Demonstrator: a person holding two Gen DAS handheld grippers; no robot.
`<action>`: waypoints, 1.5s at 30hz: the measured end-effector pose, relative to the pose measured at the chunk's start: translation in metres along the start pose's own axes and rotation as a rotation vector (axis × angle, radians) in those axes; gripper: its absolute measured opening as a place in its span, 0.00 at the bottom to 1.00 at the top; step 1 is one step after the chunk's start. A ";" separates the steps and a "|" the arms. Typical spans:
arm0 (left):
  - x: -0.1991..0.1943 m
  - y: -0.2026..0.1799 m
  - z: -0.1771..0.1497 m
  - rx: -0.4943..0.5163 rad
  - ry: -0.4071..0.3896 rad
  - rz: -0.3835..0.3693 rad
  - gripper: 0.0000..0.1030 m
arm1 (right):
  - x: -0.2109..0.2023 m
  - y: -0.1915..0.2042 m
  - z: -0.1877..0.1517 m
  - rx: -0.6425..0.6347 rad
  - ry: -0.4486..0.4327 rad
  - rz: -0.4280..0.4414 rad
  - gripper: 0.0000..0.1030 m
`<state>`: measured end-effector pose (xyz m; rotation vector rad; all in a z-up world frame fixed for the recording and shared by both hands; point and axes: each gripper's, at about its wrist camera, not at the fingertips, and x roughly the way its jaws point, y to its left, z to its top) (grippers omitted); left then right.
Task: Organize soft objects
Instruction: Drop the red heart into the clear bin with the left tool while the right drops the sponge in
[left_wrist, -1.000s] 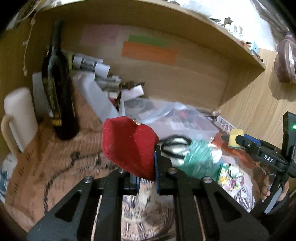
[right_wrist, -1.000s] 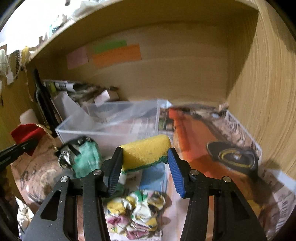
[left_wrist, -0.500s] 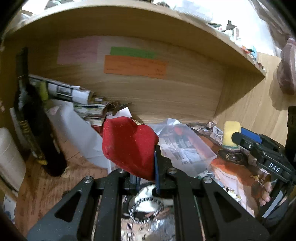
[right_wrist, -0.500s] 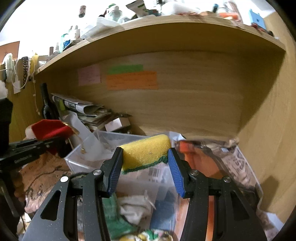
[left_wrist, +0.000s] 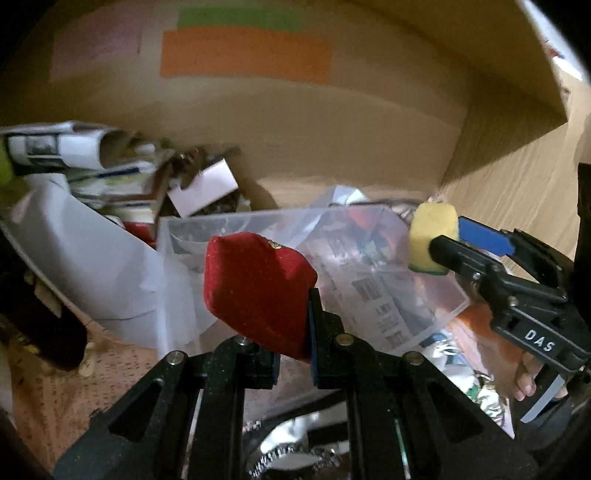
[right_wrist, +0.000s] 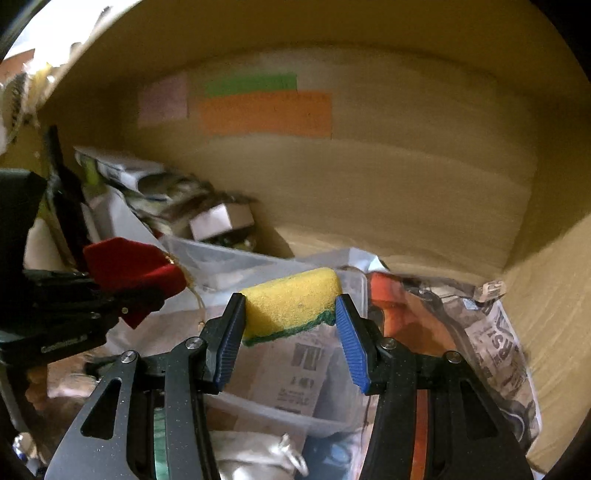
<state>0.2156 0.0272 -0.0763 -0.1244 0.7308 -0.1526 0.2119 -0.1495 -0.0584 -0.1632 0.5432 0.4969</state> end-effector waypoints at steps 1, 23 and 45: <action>0.005 0.001 0.001 -0.001 0.015 -0.003 0.11 | 0.006 -0.001 0.000 -0.001 0.017 0.000 0.45; -0.022 0.002 0.006 0.011 -0.029 0.008 0.58 | -0.004 0.003 0.000 -0.019 0.021 -0.004 0.63; -0.091 0.009 -0.075 0.007 -0.072 0.057 0.71 | -0.082 0.034 -0.038 -0.008 -0.060 0.094 0.69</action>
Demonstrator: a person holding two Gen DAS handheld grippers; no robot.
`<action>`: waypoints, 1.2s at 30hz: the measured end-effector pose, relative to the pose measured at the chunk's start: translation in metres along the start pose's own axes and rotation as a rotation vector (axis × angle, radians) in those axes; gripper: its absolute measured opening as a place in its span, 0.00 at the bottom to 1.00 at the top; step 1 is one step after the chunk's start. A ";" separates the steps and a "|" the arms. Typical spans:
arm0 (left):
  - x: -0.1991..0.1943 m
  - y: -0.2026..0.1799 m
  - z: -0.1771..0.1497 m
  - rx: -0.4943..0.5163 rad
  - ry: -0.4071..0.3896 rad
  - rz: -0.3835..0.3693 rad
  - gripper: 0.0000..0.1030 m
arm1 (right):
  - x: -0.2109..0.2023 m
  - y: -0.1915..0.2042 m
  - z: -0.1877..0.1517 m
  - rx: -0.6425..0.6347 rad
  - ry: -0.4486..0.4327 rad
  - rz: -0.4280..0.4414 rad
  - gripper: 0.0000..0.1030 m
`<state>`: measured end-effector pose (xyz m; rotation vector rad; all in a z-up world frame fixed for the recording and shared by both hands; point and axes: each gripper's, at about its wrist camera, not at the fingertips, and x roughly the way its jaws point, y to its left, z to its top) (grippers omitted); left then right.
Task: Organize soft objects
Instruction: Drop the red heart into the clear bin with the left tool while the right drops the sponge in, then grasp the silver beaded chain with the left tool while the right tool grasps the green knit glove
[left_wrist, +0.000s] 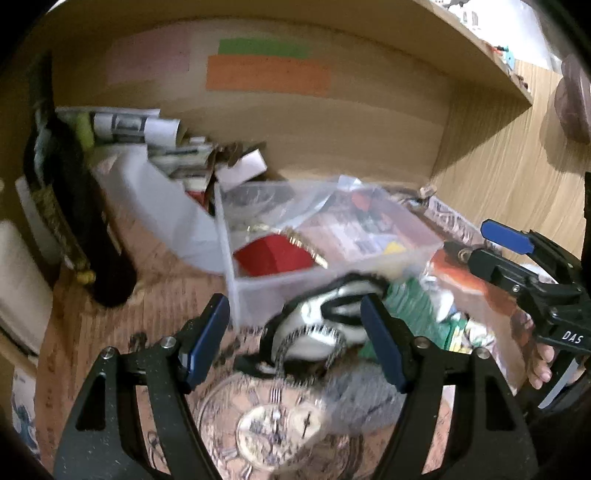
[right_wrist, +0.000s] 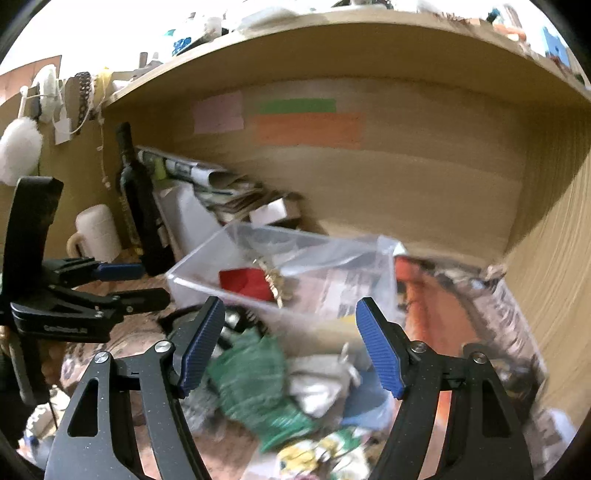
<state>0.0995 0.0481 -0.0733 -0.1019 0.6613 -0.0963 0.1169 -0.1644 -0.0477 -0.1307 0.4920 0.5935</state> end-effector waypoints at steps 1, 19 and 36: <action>0.001 0.001 -0.005 -0.003 0.006 0.002 0.71 | 0.000 0.001 -0.003 0.005 0.006 0.007 0.69; 0.030 0.010 -0.051 -0.083 0.134 -0.045 0.22 | 0.025 0.011 -0.046 0.055 0.147 0.055 0.56; 0.035 0.008 -0.055 -0.075 0.118 -0.041 0.06 | 0.036 0.015 -0.053 0.049 0.169 0.070 0.13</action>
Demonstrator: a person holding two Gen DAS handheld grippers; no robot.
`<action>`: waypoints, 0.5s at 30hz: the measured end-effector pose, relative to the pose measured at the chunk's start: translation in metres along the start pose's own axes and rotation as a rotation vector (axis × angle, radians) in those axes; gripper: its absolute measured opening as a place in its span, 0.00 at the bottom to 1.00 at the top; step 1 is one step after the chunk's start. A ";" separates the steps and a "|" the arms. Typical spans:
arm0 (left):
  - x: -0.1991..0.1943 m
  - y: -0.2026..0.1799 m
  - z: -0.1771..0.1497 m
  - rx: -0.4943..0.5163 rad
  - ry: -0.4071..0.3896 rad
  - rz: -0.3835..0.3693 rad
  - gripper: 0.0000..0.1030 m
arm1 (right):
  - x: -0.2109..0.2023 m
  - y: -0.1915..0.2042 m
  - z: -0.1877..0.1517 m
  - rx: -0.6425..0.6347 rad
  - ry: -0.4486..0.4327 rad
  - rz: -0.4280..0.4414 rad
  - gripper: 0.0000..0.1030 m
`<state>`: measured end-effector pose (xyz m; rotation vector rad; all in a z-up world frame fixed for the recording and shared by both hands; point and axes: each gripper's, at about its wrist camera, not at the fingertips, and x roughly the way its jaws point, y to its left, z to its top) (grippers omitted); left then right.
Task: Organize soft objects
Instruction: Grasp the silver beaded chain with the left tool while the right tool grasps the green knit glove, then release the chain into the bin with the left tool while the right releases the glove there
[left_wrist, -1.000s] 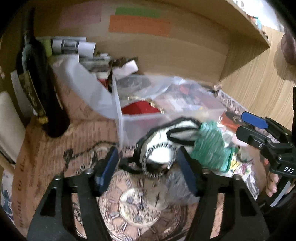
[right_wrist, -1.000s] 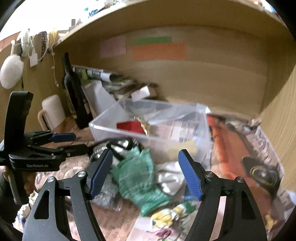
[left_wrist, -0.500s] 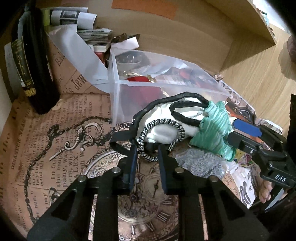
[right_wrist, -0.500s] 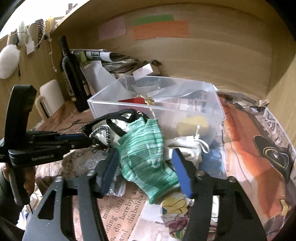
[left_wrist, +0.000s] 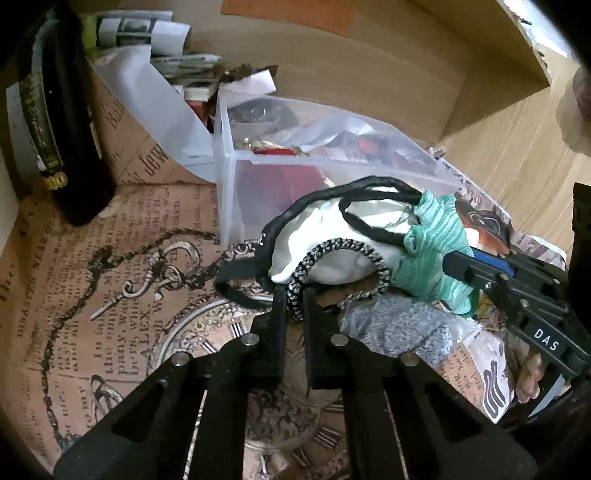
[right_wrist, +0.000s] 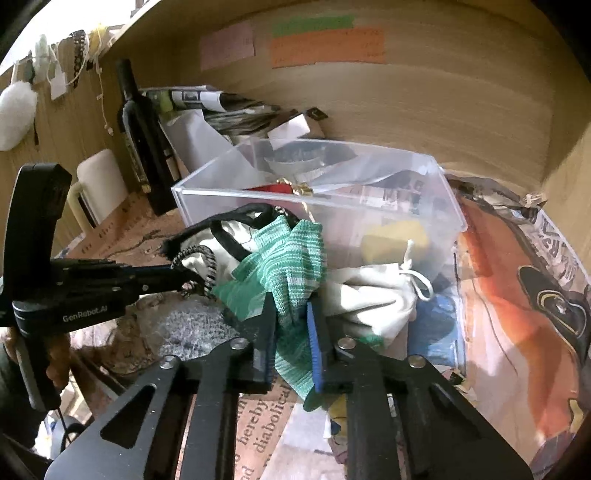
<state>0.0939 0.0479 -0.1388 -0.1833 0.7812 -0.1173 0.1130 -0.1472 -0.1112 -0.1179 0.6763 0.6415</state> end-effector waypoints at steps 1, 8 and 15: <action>-0.002 -0.001 0.000 0.003 -0.009 0.003 0.06 | -0.002 0.000 0.001 0.000 -0.006 0.000 0.12; -0.024 -0.004 0.009 0.012 -0.082 0.014 0.06 | -0.025 -0.001 0.010 -0.005 -0.076 -0.013 0.12; -0.047 -0.007 0.025 0.027 -0.165 0.017 0.06 | -0.051 -0.007 0.028 -0.003 -0.190 -0.041 0.12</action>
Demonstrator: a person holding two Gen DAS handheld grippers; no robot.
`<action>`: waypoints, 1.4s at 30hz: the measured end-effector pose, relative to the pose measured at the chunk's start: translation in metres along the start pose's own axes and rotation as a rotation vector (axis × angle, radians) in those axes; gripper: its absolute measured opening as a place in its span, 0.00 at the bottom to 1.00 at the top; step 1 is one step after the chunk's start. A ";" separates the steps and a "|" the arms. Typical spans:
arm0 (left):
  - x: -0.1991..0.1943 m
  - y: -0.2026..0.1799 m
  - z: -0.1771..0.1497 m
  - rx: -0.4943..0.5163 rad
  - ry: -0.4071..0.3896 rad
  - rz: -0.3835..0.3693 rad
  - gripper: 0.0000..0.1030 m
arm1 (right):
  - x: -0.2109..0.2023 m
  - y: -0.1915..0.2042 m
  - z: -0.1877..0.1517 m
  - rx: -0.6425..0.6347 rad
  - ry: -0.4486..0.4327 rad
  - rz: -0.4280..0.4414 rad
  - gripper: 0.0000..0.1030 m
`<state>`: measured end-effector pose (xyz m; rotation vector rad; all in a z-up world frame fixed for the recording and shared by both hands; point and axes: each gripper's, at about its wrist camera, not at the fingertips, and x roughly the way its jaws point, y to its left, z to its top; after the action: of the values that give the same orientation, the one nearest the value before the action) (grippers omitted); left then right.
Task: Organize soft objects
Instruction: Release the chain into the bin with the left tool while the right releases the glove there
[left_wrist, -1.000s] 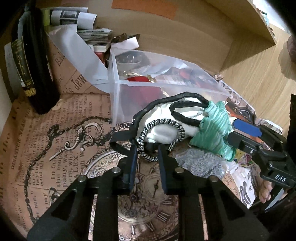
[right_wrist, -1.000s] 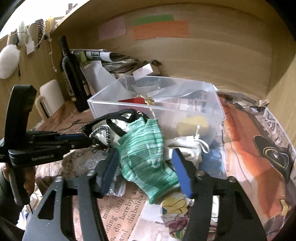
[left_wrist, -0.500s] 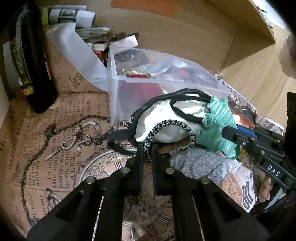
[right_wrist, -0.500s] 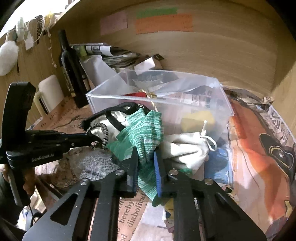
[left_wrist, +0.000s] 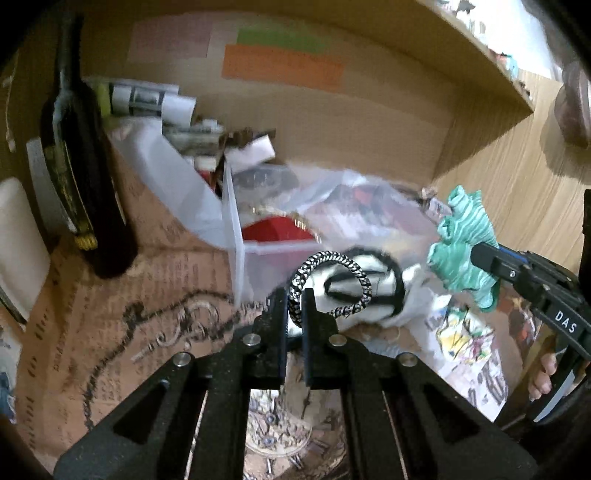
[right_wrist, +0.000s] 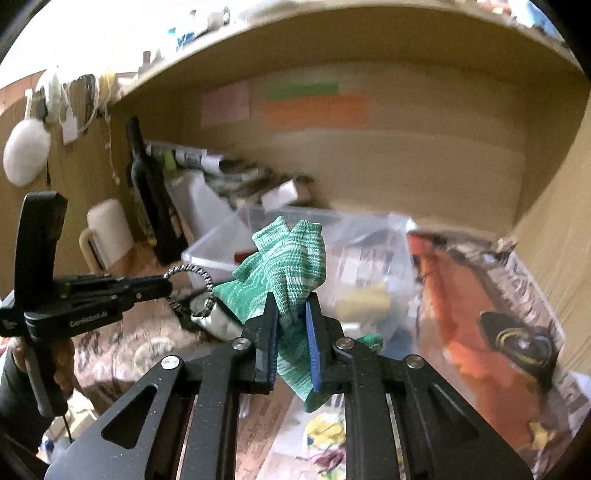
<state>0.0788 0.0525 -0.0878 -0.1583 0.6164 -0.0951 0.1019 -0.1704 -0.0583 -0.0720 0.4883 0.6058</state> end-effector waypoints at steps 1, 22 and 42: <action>-0.003 -0.001 0.005 0.004 -0.017 0.001 0.06 | -0.001 0.000 0.003 0.000 -0.011 -0.004 0.12; 0.031 -0.001 0.075 0.007 -0.079 0.032 0.06 | 0.044 -0.015 0.061 -0.008 -0.070 -0.041 0.12; 0.120 -0.003 0.074 0.094 0.147 0.102 0.06 | 0.134 -0.030 0.040 -0.011 0.239 -0.053 0.12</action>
<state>0.2190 0.0420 -0.0961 -0.0294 0.7635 -0.0373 0.2313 -0.1159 -0.0866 -0.1690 0.7123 0.5508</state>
